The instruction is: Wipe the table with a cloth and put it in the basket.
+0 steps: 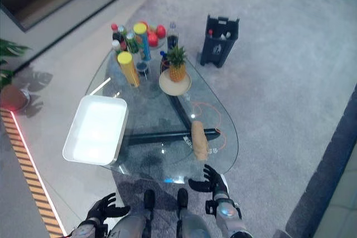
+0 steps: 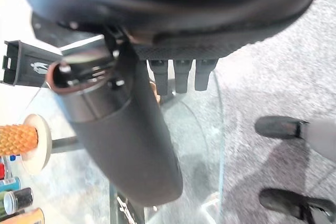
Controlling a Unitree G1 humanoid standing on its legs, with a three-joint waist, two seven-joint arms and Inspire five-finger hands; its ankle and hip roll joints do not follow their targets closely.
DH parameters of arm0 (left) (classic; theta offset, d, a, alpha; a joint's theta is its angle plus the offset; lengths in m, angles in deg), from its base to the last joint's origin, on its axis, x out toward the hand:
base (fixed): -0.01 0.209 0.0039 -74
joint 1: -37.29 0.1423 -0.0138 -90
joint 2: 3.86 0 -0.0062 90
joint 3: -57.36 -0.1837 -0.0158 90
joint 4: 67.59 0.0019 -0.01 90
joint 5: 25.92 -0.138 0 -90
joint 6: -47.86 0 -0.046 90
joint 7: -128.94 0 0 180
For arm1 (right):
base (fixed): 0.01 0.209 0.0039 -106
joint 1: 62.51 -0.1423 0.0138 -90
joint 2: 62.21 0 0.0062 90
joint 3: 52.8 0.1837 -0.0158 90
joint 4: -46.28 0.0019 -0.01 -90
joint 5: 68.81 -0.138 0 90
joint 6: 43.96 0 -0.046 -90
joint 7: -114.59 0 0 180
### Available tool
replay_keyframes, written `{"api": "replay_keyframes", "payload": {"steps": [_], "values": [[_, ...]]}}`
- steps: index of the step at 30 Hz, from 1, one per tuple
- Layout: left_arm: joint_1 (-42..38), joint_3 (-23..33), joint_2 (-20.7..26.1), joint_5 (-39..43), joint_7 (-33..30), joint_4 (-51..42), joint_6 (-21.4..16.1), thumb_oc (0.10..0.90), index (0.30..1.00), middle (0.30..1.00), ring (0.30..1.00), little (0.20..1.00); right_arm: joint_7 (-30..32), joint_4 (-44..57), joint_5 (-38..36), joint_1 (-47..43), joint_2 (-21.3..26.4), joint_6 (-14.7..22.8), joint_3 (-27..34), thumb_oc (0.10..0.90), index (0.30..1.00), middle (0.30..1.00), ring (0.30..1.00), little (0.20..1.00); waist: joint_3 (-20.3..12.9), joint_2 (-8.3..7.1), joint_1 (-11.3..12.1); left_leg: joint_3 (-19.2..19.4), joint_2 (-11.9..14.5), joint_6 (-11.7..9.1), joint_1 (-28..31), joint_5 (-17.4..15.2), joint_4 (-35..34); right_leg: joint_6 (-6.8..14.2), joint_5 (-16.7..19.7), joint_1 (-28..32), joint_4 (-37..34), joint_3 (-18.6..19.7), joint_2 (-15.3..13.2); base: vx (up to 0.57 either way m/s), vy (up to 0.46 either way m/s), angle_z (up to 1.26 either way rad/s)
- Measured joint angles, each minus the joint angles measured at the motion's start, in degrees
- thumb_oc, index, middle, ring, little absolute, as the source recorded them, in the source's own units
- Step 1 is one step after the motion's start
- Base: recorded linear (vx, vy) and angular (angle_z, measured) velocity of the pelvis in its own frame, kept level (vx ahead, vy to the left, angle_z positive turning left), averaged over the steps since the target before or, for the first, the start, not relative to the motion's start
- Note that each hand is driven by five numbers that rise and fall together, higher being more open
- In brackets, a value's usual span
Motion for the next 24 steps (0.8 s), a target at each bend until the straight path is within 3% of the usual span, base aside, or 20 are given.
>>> {"api": "replay_keyframes", "payload": {"steps": [9,16,24], "values": [[-6.2,-2.5,-0.4,2.3,-0.9,-3.3,-1.7,0.800,0.900,0.900,0.900,0.900,13.5,8.8,2.0,-7.3,1.0,0.7,-0.1,0.800,0.900,0.900,0.900,0.900,7.6,0.82,-0.1,0.5,-0.4,0.2,-6.8,0.1,3.7,0.4,-0.2,-7.4,4.7,0.1,-0.4,-0.04,0.033,-0.02],[-8.2,-4.6,-0.3,2.4,-2.1,-3.2,-2.7,0.800,0.900,0.900,0.900,0.900,23.5,11.7,8.6,-13.9,2.2,0.4,-0.1,0.800,0.900,0.900,0.900,0.900,8.6,0.81,0.1,1.0,-1.1,0.5,-14.9,-0.1,8.3,0.6,-2.5,-17.7,13.7,1.0,-0.9,-0.05,0.038,-0.02],[-10.2,-5.4,-0.4,4.8,-3.3,-5.0,-4.1,0.800,0.900,0.900,0.900,0.900,28.1,13.3,10.0,-18.4,3.3,-2.5,-0.1,0.800,0.900,0.900,0.900,0.900,9.1,1.11,0.2,1.2,-1.9,1.0,-24.4,-0.3,13.1,0.6,-4.0,-28.4,20.7,1.7,-1.8,-0.03,0.061,0.01]]}}
